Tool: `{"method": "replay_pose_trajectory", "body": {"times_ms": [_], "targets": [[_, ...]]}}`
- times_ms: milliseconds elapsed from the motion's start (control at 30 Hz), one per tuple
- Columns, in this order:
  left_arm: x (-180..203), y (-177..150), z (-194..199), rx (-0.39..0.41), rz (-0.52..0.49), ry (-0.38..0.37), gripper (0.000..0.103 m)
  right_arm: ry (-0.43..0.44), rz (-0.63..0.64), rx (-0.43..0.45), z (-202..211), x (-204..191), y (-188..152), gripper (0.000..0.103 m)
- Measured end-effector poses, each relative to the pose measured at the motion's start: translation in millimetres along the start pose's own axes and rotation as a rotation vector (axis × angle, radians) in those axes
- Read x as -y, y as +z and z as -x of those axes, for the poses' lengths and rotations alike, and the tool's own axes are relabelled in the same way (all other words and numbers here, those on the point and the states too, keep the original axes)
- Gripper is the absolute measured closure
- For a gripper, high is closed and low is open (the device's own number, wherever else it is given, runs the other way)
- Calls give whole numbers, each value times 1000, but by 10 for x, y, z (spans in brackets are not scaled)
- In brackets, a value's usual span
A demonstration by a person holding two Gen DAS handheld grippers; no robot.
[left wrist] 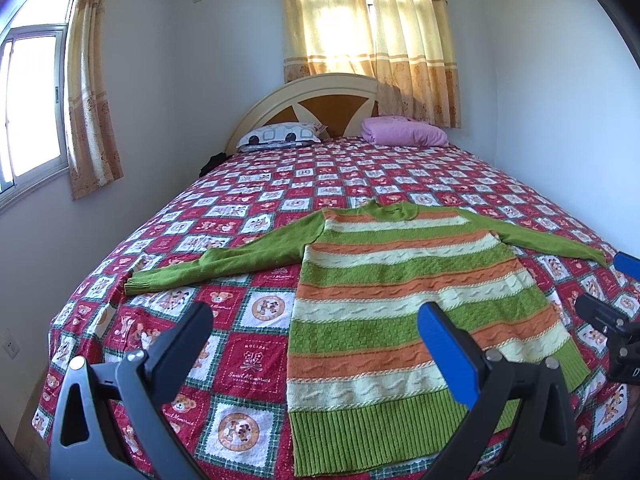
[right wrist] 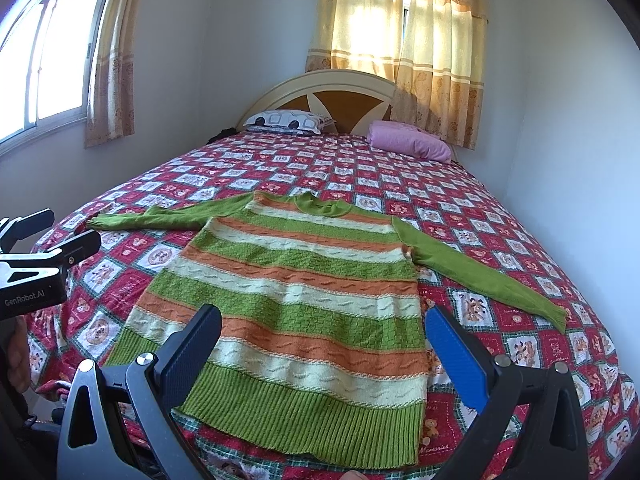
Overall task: Fold small clothes
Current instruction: 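Move the right tool to the green sleeve cuff and grasp it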
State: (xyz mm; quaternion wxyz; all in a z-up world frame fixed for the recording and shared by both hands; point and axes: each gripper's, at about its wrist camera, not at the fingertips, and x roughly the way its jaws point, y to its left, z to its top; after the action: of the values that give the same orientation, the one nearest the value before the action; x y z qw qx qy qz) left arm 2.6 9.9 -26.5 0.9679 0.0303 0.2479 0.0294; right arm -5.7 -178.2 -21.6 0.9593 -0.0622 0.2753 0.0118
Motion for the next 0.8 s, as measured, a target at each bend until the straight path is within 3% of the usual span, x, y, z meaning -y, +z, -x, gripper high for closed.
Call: {"method": "replay_pose_trajectory", "body": {"times_ms": [567, 800], "targets": [[299, 203, -736, -70, -139, 6, 0, -113, -140, -114, -544, 828, -147, 1], [456, 365, -1192, -93, -169, 20, 0, -182, -324, -188, -804, 1740, -352, 1]]}}
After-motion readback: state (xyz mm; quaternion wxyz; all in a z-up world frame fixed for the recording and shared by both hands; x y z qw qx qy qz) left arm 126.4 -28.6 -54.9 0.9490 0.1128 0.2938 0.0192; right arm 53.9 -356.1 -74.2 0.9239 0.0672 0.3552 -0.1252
